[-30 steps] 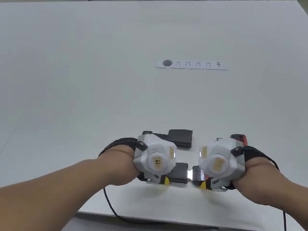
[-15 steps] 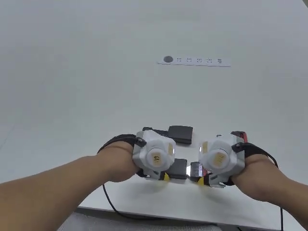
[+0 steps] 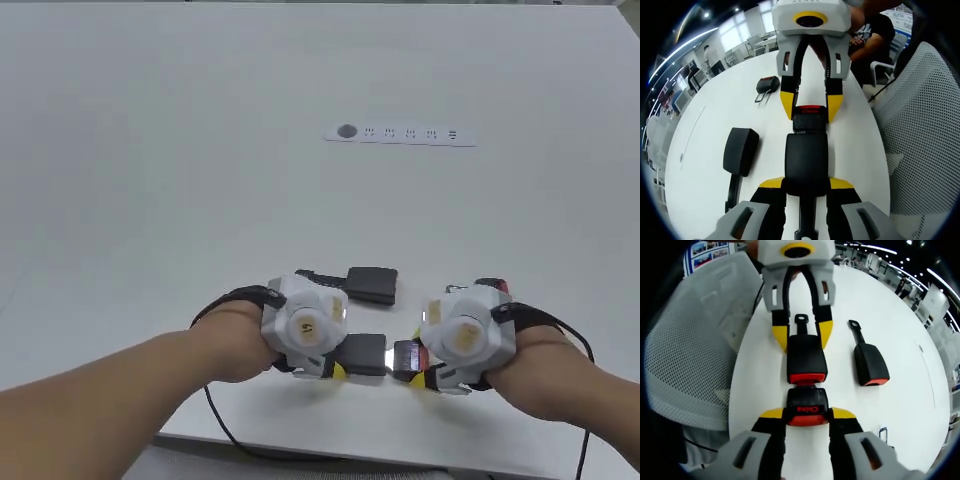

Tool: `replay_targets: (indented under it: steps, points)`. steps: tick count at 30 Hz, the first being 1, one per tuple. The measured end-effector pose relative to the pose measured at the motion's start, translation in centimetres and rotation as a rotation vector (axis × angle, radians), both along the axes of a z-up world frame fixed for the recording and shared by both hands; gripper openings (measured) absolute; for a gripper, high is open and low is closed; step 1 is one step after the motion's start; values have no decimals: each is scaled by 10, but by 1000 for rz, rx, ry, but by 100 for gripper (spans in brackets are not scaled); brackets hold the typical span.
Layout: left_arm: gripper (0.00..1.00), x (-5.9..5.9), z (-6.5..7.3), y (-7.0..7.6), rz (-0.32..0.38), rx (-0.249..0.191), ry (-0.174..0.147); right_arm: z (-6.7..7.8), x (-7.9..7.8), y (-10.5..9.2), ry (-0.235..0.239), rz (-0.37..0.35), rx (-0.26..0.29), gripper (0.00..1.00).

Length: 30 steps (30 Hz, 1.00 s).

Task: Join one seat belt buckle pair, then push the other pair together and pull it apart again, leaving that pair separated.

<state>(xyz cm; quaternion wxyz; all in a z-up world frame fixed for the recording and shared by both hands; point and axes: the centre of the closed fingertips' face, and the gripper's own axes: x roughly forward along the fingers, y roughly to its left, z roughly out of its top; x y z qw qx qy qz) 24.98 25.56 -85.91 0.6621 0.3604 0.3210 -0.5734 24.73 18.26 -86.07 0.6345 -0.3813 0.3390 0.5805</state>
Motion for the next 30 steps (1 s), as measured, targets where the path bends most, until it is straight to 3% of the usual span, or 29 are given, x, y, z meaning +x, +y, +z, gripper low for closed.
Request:
replay_targets:
  steps: [9, 13, 15, 22, 26, 30]
  points:
    - [31, 1, 1, -1, 3, 11, 2, 0, -1, 0, 5, -8, 5, 32]
    - [32, 1, 1, -2, -35, 65, -15, 1, -2, 0, 0, -7, -6, 33]
    - [32, 2, 1, -2, -33, 73, -7, 1, -2, 0, -9, 3, -20, 33]
    - [33, 3, 0, -1, -2, 65, 7, 1, -1, 0, -38, -1, -32, 34]
    - [33, 2, 1, 0, 19, 67, 6, 6, -1, 2, -46, -16, -10, 34]
    - [32, -2, 9, 2, 27, 83, -18, 22, -2, 9, -37, -31, 43, 32]
